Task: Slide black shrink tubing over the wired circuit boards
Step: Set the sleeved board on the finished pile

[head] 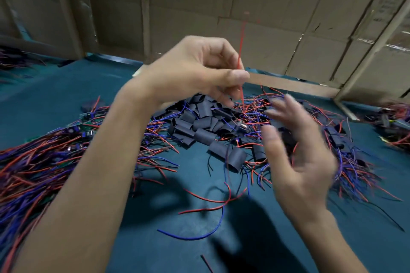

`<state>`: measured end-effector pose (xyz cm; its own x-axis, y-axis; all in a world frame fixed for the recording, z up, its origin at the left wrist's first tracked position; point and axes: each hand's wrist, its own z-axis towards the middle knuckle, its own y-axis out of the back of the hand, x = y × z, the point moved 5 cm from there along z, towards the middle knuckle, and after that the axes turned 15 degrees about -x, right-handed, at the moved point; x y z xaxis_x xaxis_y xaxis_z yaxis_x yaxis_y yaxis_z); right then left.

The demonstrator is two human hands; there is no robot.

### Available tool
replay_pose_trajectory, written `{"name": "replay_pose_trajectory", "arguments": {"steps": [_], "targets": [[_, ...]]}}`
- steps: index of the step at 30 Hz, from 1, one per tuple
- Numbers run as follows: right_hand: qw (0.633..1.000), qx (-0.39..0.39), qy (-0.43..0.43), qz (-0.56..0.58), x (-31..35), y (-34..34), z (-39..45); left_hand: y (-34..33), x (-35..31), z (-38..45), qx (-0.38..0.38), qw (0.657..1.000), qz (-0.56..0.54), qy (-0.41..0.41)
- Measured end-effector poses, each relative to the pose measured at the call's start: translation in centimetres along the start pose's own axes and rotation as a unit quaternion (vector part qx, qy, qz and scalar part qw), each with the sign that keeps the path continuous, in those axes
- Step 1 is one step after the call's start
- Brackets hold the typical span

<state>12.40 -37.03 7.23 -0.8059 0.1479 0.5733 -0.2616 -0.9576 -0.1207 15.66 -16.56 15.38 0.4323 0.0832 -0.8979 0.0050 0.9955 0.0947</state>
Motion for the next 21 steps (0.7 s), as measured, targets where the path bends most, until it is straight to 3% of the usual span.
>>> {"name": "replay_pose_trajectory", "arguments": {"steps": [2,7,10,12,15,16,17,21], "targets": [[0.984,0.073,-0.157,0.034,-0.9,-1.8,-1.1,-1.4,0.6,0.0,0.034,0.999,-0.022,0.021],[0.959,0.1,-0.256,0.068,-2.6,-2.2,-1.3,-3.5,2.7,0.3,0.044,0.996,-0.027,0.067],[0.893,0.061,-0.398,0.199,-4.0,-2.0,-1.4,-2.4,4.6,1.3,0.011,0.989,0.134,0.056],[0.861,0.049,-0.455,0.223,-4.6,-1.9,-1.2,-1.1,7.2,1.5,0.036,0.933,0.351,0.07],[0.828,0.041,-0.502,0.246,-5.3,-1.7,-0.8,1.5,12.4,-0.1,0.121,0.746,0.614,0.227],[0.816,0.032,-0.517,0.259,-5.5,-1.7,-0.8,2.0,13.4,-0.5,0.135,0.709,0.643,0.257],[0.802,0.019,-0.53,0.273,-5.7,-1.6,-0.7,2.3,14.0,-0.6,0.141,0.7,0.647,0.268],[0.767,-0.018,-0.555,0.323,-6.2,-1.3,-0.4,2.7,14.8,0.2,0.156,0.73,0.611,0.264]]}}
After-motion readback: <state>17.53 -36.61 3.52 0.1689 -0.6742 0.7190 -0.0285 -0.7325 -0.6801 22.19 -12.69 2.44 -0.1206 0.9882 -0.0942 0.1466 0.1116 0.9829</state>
